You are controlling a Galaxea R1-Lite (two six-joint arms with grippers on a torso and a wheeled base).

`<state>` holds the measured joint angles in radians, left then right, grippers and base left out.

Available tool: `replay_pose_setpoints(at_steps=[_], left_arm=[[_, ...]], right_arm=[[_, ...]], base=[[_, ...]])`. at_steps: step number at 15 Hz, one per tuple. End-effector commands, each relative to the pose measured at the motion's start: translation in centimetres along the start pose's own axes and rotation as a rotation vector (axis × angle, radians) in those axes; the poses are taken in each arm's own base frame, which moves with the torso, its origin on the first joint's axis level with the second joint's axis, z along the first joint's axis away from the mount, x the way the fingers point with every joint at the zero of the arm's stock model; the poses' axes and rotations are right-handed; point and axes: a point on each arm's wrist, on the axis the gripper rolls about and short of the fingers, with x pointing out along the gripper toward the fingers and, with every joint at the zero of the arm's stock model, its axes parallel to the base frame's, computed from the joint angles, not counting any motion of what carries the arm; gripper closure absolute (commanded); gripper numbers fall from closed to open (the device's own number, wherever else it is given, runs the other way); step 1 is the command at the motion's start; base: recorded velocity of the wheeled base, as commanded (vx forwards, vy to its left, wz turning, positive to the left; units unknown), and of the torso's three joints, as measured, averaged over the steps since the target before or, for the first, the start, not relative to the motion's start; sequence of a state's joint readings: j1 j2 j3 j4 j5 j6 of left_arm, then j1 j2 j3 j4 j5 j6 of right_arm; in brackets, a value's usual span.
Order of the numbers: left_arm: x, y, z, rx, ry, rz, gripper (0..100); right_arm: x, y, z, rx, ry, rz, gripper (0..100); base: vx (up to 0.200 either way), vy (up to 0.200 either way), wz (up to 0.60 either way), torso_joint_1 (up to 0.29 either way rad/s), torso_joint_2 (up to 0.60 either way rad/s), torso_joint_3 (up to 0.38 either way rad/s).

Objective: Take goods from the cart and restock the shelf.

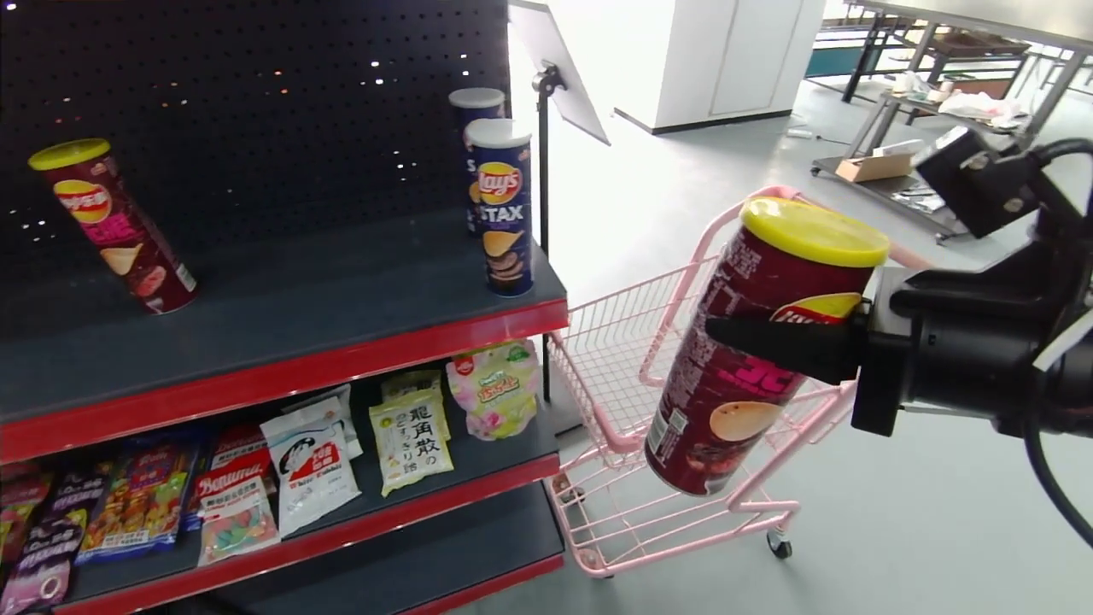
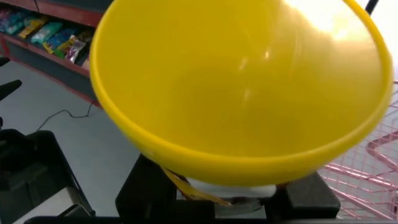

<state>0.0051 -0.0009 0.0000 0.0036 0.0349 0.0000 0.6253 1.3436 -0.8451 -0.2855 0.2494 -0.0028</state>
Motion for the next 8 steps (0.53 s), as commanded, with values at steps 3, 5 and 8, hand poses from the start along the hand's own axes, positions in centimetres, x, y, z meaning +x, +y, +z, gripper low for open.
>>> replay_pose_setpoints(at_steps=[3,5,8], left_arm=[[0.01,0.0,0.02,0.0,-0.001,0.001,0],[0.01,0.0,0.02,0.0,-0.001,0.001,0],[0.01,0.0,0.01,0.0,0.0,0.001,0]], right_arm=[[0.09,-0.04,0.0,0.0,-0.001,0.001,100],[0.12,-0.08,-0.03,0.0,0.0,0.0,100],[0.13,-0.12,-0.25,0.001,0.007,0.0,100]], base=[[0.0,0.0,0.6,0.006,0.01,-0.002],[0.0,0.0,0.6,0.005,0.01,0.0],[0.0,0.0,0.2,-0.001,0.0,0.001]])
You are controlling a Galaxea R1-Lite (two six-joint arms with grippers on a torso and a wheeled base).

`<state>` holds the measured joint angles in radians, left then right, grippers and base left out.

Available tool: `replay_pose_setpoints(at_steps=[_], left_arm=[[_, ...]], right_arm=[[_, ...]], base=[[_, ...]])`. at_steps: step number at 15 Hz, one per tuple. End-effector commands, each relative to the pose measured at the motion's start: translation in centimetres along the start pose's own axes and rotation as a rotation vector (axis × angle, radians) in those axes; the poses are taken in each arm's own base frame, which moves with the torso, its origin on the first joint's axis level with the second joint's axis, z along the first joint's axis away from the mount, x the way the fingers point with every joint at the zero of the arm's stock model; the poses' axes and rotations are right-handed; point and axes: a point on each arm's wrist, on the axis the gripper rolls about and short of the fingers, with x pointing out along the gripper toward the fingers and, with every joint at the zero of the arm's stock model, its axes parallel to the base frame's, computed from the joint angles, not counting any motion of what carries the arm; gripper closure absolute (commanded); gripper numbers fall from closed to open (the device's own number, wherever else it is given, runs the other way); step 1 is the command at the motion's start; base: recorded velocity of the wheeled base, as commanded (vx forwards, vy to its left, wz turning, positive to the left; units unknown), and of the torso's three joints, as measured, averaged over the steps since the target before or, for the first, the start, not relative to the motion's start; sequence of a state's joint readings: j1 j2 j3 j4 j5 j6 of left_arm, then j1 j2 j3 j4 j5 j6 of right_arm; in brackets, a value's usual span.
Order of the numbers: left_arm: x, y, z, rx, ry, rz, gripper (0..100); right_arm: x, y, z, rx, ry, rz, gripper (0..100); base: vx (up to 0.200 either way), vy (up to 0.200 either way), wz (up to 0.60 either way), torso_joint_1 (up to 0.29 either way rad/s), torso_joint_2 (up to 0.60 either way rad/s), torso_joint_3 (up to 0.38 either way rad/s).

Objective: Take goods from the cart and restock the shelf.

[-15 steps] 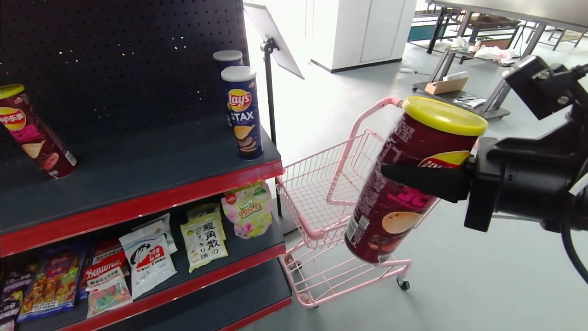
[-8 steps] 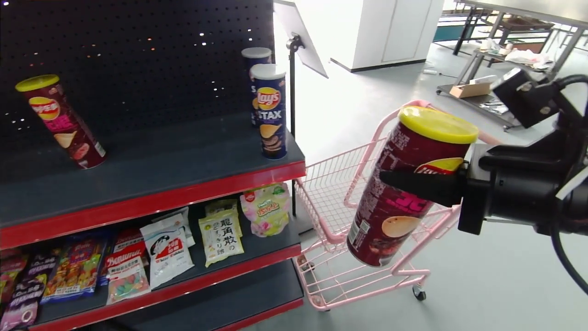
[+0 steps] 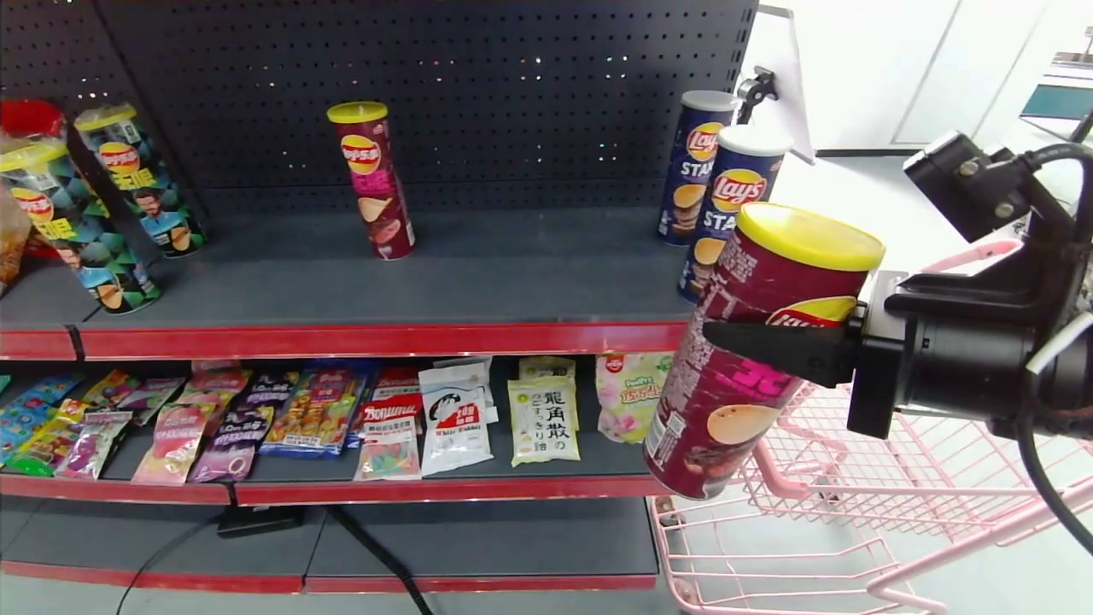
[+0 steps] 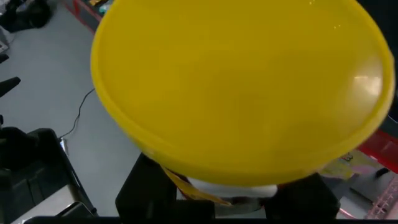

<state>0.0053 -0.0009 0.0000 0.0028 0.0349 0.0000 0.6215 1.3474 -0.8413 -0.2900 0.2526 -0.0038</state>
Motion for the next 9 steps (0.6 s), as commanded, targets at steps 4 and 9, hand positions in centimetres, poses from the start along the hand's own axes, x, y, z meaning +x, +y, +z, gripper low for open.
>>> replay_pose_setpoints(at_steps=[4,9], left_arm=[[0.01,0.0,0.0,0.0,0.001,0.001,0],[0.01,0.0,0.0,0.0,0.001,0.001,0]], right_arm=[[-0.51,0.13,-0.71,-0.005,0.012,0.002,100],[-0.78,0.33,-0.52,-0.012,0.002,0.006,100]], base=[[0.0,0.0,0.0,0.0,0.0,0.0],[0.0,0.16,0.0,0.001,0.0,0.0]])
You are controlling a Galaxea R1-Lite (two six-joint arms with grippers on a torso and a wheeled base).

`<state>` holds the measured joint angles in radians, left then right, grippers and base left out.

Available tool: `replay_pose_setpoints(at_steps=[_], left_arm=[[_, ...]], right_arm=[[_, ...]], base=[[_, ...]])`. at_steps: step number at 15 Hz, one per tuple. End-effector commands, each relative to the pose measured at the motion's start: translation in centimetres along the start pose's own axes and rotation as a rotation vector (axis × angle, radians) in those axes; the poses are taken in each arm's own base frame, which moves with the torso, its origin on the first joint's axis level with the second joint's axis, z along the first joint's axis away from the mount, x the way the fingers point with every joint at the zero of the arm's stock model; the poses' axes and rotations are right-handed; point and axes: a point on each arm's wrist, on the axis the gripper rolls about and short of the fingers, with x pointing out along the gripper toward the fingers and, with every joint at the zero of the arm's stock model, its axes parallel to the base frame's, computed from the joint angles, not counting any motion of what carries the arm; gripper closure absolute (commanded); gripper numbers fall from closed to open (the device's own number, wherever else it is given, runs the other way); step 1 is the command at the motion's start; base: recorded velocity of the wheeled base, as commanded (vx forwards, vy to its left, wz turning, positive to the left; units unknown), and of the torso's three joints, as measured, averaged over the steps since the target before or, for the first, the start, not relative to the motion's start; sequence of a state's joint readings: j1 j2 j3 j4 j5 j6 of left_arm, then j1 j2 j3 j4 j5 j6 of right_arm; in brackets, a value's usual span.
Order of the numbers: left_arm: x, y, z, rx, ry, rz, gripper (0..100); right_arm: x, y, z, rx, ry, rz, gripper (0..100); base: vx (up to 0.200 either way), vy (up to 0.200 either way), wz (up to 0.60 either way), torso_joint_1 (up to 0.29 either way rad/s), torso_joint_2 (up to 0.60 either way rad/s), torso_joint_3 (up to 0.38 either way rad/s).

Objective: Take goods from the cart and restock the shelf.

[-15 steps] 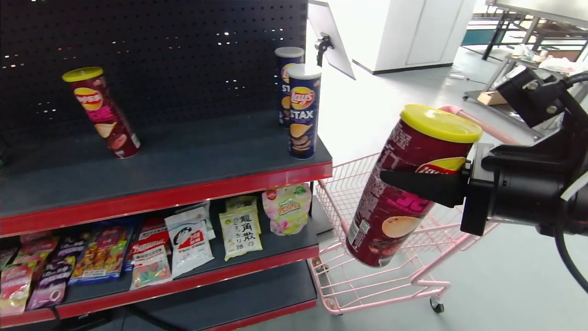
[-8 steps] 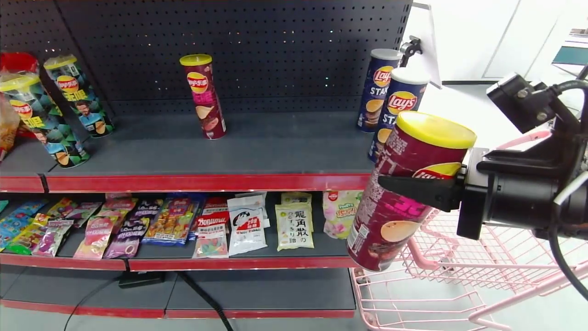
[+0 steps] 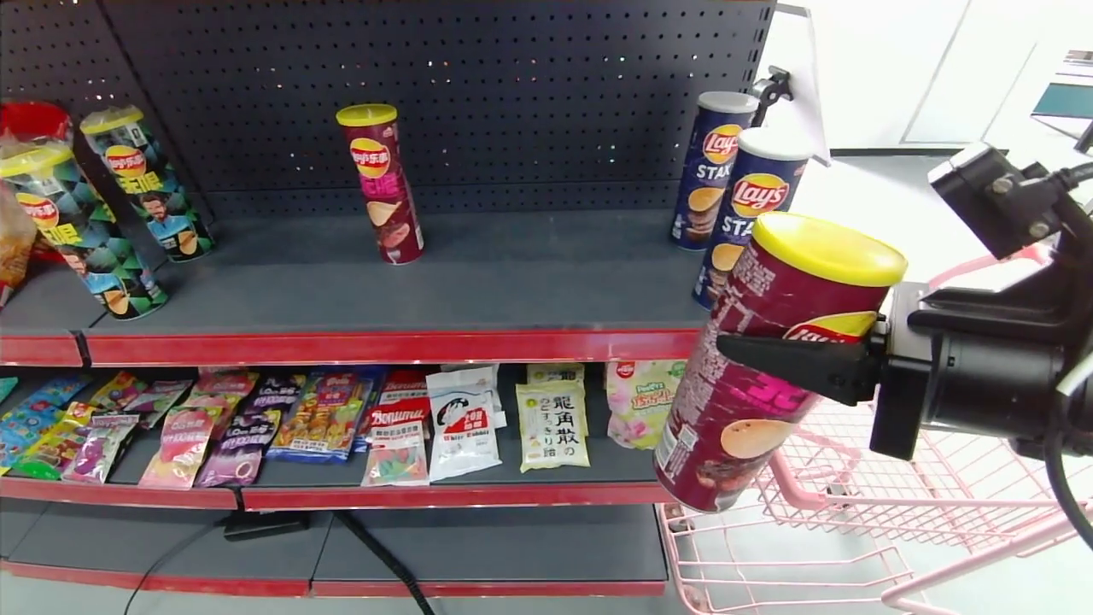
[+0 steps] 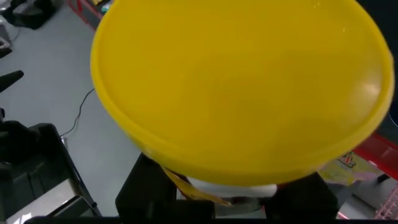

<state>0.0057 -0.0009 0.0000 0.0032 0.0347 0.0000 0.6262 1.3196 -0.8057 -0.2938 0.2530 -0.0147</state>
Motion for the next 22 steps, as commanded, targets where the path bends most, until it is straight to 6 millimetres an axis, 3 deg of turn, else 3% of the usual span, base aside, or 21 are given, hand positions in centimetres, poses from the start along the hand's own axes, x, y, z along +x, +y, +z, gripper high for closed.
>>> replay_pose_setpoints(at_steps=[1,12,22], left_arm=[[0.0,0.0,0.0,0.0,0.001,0.001,0],[0.0,0.0,0.0,0.0,-0.001,0.001,0],[0.0,0.0,0.0,0.0,0.001,0.001,0]], right_arm=[[-0.1,0.1,0.1,-0.005,-0.004,0.001,100],[-0.2,-1.2,0.8,-0.061,-0.024,-0.056,100],[-1.1,-1.8,1.2,-0.06,-0.05,-0.118,100]], base=[[0.0,0.2,0.0,0.002,0.01,-0.007],[0.0,0.2,0.0,0.002,0.0,0.003],[0.0,0.0,0.0,0.0,0.0,0.0]])
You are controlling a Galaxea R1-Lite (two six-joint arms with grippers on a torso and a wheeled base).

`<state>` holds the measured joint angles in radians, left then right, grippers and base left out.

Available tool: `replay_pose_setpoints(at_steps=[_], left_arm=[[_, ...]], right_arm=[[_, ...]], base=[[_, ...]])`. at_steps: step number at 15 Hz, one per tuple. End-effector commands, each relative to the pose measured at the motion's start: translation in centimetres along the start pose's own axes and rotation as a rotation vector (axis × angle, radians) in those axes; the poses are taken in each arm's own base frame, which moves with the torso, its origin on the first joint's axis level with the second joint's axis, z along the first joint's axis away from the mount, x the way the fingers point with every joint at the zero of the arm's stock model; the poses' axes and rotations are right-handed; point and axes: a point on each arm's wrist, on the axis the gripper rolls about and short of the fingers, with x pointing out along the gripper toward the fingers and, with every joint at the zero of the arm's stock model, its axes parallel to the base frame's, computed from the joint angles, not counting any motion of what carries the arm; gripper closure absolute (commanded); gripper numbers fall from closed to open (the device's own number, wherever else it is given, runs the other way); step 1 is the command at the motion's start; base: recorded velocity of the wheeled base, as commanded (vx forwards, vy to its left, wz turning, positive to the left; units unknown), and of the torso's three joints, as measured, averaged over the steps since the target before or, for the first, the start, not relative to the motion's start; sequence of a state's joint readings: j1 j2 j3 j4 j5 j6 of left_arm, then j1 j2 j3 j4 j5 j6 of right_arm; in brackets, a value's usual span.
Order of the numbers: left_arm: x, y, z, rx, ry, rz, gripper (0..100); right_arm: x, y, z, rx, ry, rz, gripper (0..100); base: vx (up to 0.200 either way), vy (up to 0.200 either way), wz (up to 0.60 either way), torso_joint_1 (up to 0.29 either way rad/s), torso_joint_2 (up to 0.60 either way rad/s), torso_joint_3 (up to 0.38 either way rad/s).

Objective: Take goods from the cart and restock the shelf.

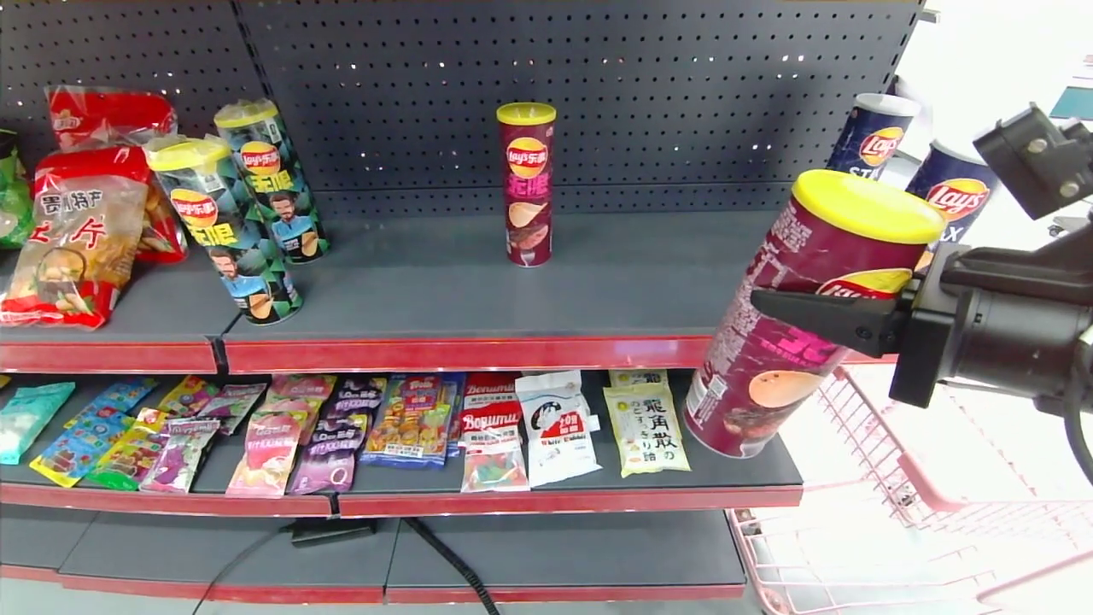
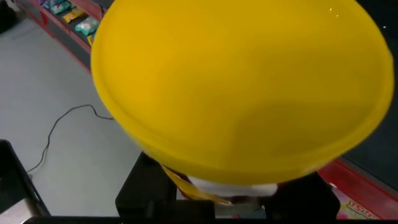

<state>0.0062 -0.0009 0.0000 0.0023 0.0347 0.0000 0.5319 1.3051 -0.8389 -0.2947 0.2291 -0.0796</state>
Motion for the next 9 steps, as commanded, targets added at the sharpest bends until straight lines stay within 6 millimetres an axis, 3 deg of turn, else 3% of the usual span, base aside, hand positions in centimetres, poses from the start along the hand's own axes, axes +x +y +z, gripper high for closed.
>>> replay_pose_setpoints(at_steps=[1,9], left_arm=[[0.01,0.0,-0.01,0.0,0.002,0.001,0],[0.01,0.0,-0.01,0.0,0.002,0.001,0]], right_arm=[[-0.06,-0.03,0.23,-0.002,-0.007,-0.001,100],[0.02,-0.08,0.17,0.002,-0.004,-0.002,100]], base=[[0.0,0.0,0.0,0.0,0.0,0.0],[0.2,0.0,0.0,-0.002,0.0,0.002]])
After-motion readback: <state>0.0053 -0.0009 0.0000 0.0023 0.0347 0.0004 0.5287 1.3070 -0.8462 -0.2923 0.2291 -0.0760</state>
